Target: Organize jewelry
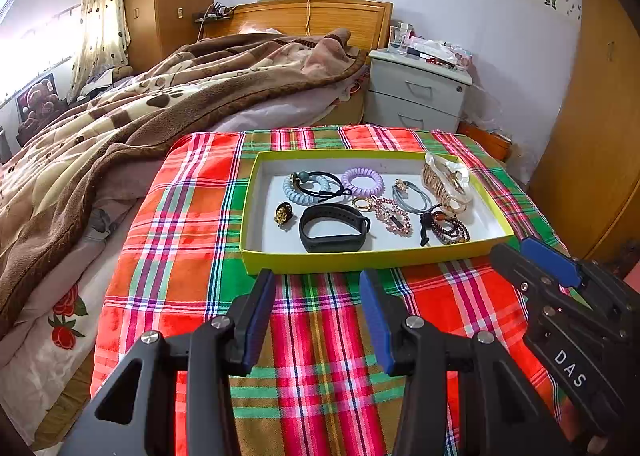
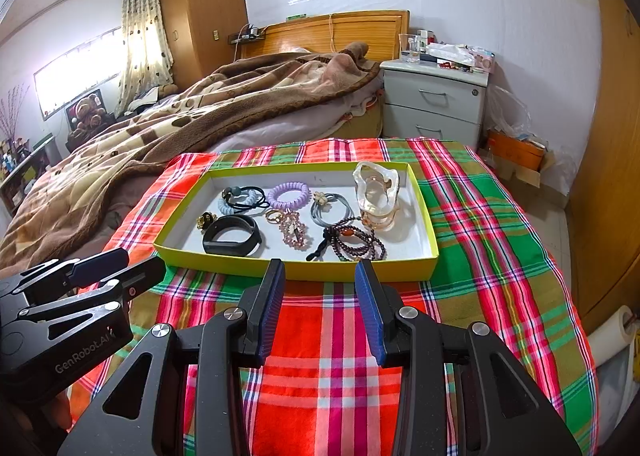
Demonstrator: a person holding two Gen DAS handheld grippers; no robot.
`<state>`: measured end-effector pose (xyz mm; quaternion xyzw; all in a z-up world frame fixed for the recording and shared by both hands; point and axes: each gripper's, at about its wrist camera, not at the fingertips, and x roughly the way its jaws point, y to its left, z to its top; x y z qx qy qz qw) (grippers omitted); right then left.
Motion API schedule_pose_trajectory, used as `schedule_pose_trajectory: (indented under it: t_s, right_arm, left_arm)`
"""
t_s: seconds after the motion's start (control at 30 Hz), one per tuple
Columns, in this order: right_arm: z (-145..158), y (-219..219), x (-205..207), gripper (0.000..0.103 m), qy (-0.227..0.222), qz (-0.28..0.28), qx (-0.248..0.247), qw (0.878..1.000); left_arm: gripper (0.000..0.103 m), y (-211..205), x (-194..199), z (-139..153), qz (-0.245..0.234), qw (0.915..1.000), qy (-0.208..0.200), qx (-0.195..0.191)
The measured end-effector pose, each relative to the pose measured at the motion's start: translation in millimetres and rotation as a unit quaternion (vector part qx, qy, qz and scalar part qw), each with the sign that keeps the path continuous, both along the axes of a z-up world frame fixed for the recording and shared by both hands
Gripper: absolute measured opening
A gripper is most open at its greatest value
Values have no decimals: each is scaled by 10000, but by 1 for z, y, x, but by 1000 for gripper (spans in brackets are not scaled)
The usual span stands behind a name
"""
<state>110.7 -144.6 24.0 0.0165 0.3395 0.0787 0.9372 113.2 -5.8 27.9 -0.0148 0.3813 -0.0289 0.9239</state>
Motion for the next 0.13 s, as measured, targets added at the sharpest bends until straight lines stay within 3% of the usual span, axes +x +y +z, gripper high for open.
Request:
schedule_pose_trajectory:
  t_s: [0.13]
  right_arm:
    - [-1,-2,1,37,1,-2,1,10000]
  left_arm:
    - [46,2,2,0,41,10000,23,7]
